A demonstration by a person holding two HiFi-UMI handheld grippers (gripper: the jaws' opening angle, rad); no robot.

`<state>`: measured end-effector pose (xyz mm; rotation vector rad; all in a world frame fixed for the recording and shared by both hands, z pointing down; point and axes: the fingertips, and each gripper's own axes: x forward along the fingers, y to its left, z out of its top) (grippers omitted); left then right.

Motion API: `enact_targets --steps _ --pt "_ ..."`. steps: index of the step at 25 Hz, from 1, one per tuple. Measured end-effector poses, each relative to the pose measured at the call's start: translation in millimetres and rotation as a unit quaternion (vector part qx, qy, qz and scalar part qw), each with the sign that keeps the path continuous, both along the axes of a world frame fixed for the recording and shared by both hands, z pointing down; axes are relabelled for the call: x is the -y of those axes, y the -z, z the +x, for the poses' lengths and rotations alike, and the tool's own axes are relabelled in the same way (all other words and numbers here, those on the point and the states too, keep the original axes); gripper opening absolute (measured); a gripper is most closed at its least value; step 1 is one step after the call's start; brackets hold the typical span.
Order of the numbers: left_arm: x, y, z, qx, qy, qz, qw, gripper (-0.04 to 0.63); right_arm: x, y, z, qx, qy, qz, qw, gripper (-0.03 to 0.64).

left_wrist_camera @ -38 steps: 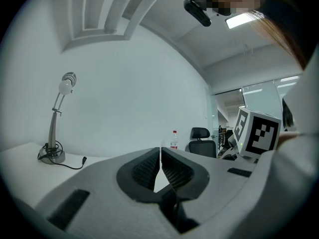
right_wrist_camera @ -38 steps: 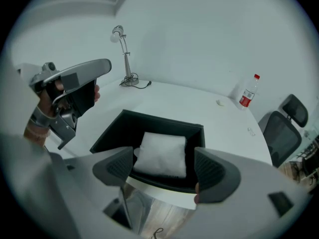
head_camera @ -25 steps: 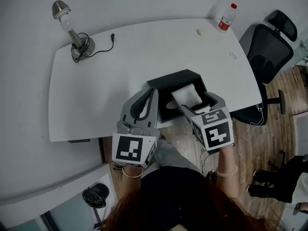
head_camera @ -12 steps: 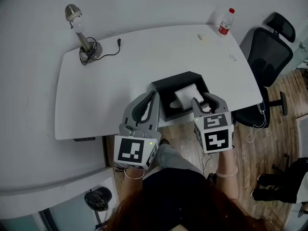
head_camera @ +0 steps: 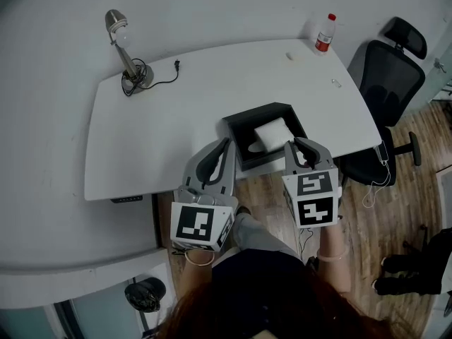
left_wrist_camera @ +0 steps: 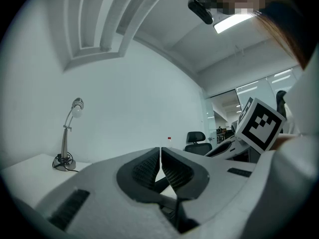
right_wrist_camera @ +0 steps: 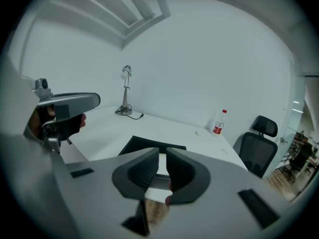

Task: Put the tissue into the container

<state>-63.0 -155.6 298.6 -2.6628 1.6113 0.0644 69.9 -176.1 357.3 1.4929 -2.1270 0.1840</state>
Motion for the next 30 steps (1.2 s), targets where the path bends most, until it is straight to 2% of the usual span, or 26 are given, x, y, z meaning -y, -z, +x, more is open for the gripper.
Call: enact_targets --steps 18,30 --pt "-81 10 -2 0.013 0.009 0.026 0.9995 0.032 -74 25 -9 0.006 0.008 0.074 0.997 0.025" --pt "-129 13 12 0.01 0.012 0.033 0.9993 0.032 -125 44 -5 0.037 0.027 0.13 0.991 0.02"
